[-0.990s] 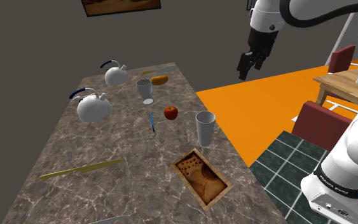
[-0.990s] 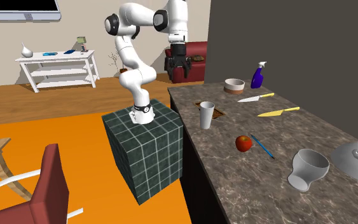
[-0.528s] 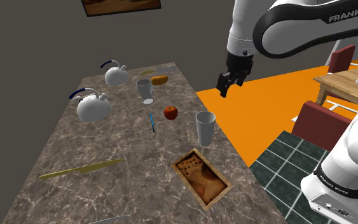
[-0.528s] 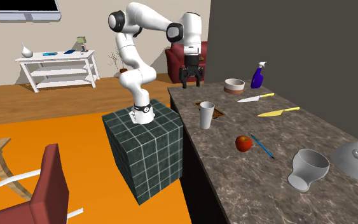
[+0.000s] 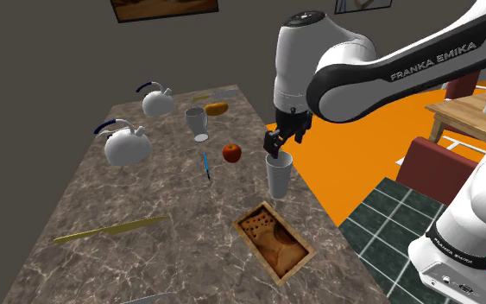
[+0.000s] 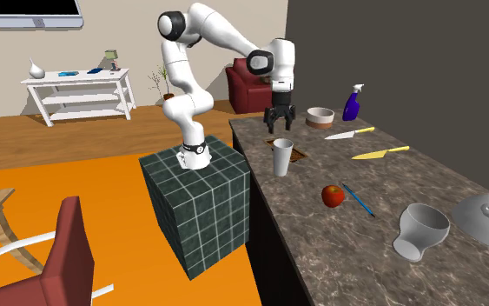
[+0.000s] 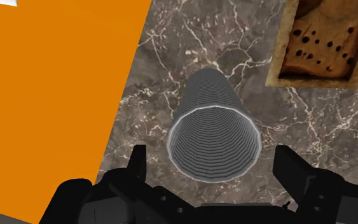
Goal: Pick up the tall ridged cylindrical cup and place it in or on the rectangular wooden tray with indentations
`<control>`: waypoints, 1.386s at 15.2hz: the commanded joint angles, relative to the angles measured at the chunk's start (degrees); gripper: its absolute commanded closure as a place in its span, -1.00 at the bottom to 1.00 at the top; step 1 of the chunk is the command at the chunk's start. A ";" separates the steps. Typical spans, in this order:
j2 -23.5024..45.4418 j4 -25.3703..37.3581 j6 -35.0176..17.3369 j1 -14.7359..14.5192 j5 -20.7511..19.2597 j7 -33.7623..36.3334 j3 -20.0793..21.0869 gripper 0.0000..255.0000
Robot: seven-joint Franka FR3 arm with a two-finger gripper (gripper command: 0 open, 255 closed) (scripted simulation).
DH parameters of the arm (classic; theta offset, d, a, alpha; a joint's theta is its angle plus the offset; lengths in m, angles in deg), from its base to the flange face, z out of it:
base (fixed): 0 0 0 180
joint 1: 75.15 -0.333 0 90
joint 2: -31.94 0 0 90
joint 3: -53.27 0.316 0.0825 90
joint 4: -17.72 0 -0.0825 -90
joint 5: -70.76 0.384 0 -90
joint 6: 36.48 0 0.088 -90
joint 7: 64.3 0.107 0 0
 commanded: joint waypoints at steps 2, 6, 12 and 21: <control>6.56 2.63 -3.12 1.03 -2.83 5.74 3.66 -1.00; 11.16 3.50 -5.98 1.74 -5.79 9.63 5.55 -1.00; 14.34 1.91 -10.14 2.60 -8.56 11.58 5.91 -1.00; 14.33 1.91 -10.13 2.59 -8.56 11.58 5.90 1.00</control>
